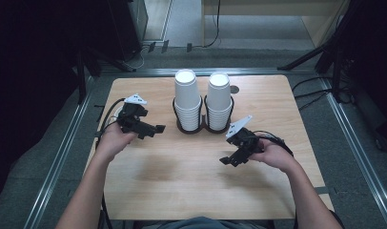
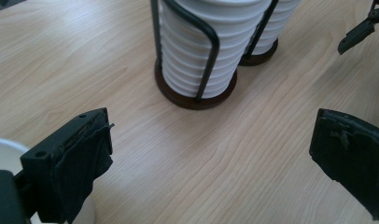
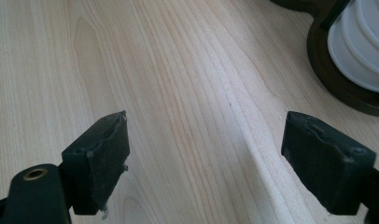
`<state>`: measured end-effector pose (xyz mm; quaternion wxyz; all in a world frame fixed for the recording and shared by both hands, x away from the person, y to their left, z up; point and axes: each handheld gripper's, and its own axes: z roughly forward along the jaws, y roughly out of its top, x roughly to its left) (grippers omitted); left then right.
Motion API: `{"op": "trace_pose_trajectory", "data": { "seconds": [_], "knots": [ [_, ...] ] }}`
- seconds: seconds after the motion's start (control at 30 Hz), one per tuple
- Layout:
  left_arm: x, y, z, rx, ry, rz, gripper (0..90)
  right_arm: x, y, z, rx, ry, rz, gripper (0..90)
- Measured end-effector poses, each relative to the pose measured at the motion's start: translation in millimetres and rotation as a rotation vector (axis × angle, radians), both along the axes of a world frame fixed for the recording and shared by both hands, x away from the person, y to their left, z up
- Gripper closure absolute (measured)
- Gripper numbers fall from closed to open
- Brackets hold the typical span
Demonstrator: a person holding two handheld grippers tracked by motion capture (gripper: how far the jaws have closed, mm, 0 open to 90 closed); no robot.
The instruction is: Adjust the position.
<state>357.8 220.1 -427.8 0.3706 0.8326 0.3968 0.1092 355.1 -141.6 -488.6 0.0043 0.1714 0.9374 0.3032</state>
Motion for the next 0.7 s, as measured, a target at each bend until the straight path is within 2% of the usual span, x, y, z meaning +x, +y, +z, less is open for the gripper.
{"op": "trace_pose_trajectory", "data": {
  "seconds": [0.1,0.17,0.47,0.7],
  "knots": [
    [-1.6,-8.4,-6.2,0.001,-0.005,-0.017,0.0,0.7,1.1,-0.7,-0.002,-0.003,0.002,15.5],
    [-2.1,-15.2,-11.7,0.039,-0.009,-0.024,0.0,0.6,1.4,-0.8,0.0,0.0,0.002,15.5],
    [-4.5,-34.2,-27.7,0.046,0.011,-0.075,0.0,0.1,1.8,-1.5,-0.003,-0.005,0.003,15.5],
    [-11.0,-47.6,-35.7,0.069,0.006,-0.11,0.0,-1.0,5.2,-3.1,-0.006,-0.019,-0.002,15.5]
  ]
}}
